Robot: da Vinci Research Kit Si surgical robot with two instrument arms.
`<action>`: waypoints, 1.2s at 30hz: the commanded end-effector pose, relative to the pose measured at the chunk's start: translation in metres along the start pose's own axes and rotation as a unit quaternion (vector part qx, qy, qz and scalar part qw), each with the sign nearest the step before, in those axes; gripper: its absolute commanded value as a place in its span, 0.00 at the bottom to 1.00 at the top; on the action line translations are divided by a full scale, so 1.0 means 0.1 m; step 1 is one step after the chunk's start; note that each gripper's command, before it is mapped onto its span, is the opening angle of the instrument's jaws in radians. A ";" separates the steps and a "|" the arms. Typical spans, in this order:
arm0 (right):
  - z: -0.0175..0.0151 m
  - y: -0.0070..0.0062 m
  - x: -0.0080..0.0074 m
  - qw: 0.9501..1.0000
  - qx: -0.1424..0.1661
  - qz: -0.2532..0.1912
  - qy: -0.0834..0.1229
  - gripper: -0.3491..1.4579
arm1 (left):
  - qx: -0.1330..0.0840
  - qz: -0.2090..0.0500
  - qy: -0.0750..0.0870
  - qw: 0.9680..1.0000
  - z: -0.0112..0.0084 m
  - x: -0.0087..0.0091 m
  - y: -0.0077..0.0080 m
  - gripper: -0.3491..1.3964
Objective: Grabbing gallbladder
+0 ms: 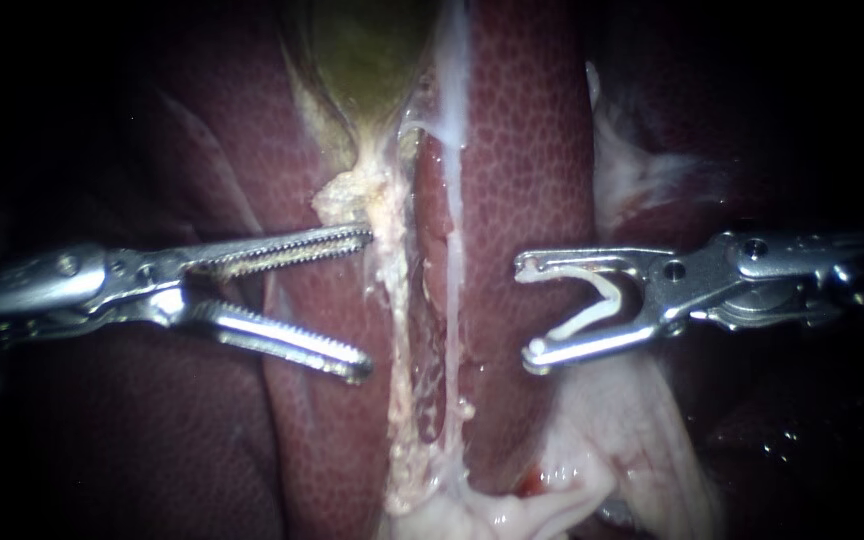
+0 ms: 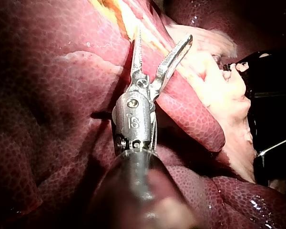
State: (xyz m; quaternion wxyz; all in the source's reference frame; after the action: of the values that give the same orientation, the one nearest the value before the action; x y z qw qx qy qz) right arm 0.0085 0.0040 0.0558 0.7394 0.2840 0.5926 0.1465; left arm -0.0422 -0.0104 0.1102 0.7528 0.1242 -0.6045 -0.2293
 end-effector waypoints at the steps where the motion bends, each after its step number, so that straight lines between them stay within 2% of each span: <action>1: 0.000 0.000 0.000 1.000 0.000 0.000 0.000 0.52 | 0.000 0.000 0.000 1.000 0.000 0.000 0.000 0.61; 17: 0.000 -0.001 0.001 1.000 0.000 0.000 0.000 0.52 | 0.001 0.000 0.000 1.000 -0.002 -0.002 -0.004 0.61; 24: 0.000 -0.001 0.001 1.000 0.000 0.000 0.000 0.52 | 0.002 -0.001 0.000 1.000 -0.008 -0.010 -0.012 0.62; 31: 0.000 -0.001 0.001 1.000 0.000 0.000 0.000 0.52 | 0.007 -0.010 -0.001 1.000 -0.026 -0.022 -0.014 0.63; 36: 0.000 -0.001 0.001 1.000 0.000 0.000 0.000 0.52 | 0.005 -0.021 -0.001 1.000 -0.050 -0.029 -0.012 0.63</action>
State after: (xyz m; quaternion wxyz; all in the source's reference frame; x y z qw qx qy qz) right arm 0.0086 0.0040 0.0557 0.7393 0.2843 0.5927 0.1461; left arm -0.0378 -0.0104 0.1058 0.7468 0.1400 -0.6026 -0.2440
